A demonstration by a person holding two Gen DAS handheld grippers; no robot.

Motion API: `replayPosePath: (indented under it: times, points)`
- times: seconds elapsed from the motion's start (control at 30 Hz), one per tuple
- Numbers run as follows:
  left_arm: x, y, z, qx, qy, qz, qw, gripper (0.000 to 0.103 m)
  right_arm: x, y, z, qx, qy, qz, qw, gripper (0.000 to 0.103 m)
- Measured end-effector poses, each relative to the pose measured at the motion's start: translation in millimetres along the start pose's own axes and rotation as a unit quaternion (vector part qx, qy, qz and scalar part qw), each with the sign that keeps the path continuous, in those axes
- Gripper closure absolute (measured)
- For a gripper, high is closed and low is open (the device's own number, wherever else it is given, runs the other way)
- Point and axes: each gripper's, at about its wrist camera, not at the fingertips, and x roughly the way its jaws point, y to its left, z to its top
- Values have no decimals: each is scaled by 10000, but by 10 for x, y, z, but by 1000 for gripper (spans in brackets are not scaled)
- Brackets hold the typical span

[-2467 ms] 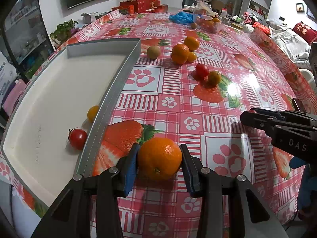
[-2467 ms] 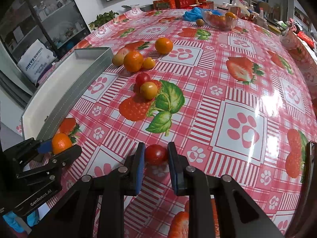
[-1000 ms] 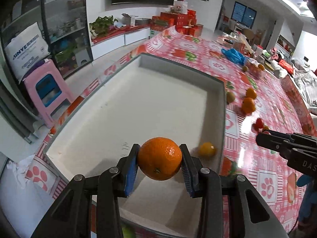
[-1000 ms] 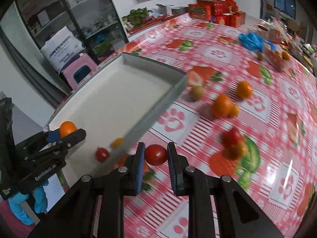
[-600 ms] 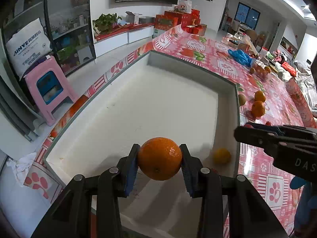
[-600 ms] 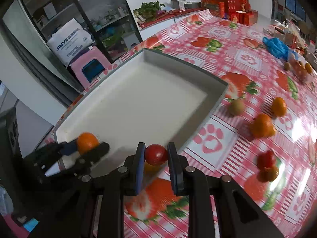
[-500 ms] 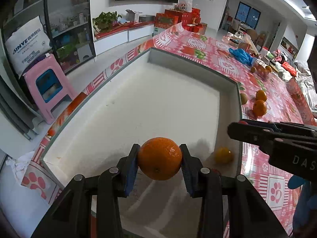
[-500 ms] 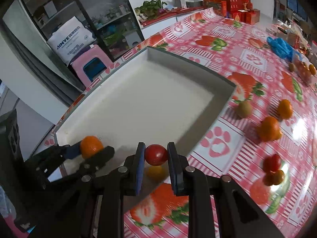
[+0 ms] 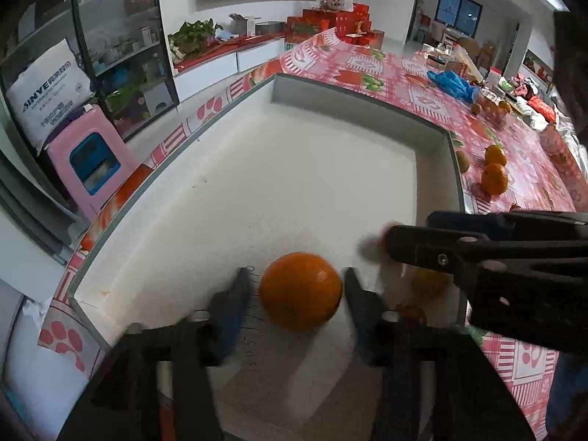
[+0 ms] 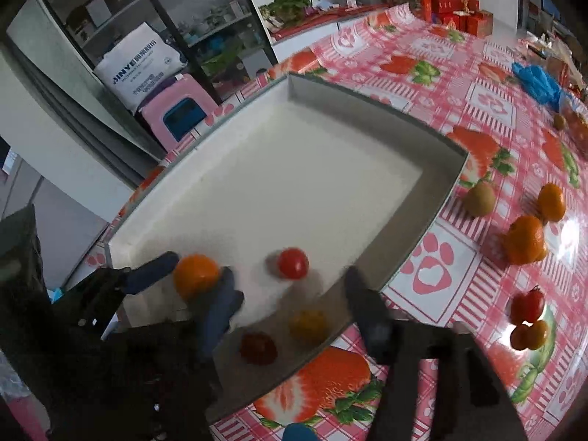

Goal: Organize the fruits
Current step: 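Open both tools to release the orange and tomato into the tray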

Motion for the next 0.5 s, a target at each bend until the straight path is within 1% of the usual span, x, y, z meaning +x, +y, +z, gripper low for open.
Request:
replayPosePath:
  times: [0.03,0.1,0.13,0.2,0.3,0.4,0.43,0.5]
  points:
    - [-17,5,-2,-40,-46,53,10000,24,-25,4,4,-5,-24,-19,10000,29]
    - [-43,6,7,-53,-91,108,9999,24,-86,-22,-7,29,-92,7,10000,26]
    - [-48,0,10,-36,-71,121,9999,24,-128,-48,-13,76,-142,38,9999,22]
    - [-62,-13,24,-6,-13,203,9998,24,-233,-123,-33,212,-241,-37,9995,20]
    - [-126,-62,84,57,52,239,9997,24,-467,-346,-97,472,-475,-53,9977,15]
    - [-291,-201,202,208,76,120,9997,24,-737,-679,-194,901,-719,-148,9932,5]
    - [-349,-254,242,265,73,47,9996,24,-837,-827,-240,1088,-792,-169,9908,0]
    - [-543,-442,360,444,83,-248,9987,24,-1034,-1129,-343,1414,-908,-248,9855,0]
